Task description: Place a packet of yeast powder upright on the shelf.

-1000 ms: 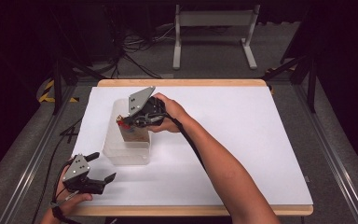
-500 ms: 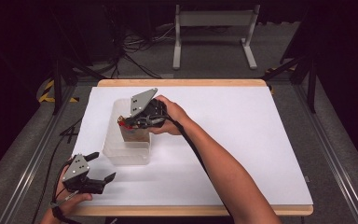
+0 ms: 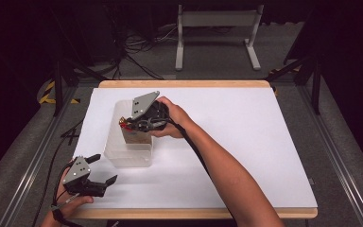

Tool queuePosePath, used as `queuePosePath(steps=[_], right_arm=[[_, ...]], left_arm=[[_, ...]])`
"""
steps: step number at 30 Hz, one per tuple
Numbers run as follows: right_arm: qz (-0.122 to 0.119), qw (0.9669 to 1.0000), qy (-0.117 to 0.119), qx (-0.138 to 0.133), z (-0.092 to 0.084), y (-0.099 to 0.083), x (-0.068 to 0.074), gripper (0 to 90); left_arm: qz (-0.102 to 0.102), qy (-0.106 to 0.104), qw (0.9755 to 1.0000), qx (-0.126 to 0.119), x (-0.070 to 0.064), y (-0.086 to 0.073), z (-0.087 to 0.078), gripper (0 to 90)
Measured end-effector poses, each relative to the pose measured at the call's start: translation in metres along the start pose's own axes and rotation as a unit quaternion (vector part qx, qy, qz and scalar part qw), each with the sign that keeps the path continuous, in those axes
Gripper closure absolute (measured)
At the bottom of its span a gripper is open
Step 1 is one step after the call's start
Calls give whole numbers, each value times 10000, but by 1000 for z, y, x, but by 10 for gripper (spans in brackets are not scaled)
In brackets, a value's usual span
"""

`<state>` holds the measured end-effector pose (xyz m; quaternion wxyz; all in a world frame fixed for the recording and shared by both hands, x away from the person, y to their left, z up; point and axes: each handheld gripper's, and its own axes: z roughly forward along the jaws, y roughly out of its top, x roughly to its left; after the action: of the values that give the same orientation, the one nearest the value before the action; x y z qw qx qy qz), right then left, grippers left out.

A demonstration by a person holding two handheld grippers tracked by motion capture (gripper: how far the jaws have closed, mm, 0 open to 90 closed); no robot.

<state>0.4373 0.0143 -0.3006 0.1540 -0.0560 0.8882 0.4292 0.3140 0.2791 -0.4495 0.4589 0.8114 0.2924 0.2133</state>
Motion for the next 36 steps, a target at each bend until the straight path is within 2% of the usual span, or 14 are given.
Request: queuePosePath(steps=[4,12,21,22,36], right_arm=[[-3,9999,-108,20,-1,2,1,742],[56,9998,-169,48,-5,2,1,688],[151,9995,-251,145,-10,2,3,593],[165,9992,-315,198,-12,3,4,577],[218,9979,-496,344,-28,1,11,550]], left_arm=[[-1,3,10000,1,0,0,0,46],[8,6,10000,2,0,0,0,46],[11,18,10000,13,0,0,0,46],[12,16,10000,13,0,0,0,46],[22,37,10000,41,-1,0,1,46]])
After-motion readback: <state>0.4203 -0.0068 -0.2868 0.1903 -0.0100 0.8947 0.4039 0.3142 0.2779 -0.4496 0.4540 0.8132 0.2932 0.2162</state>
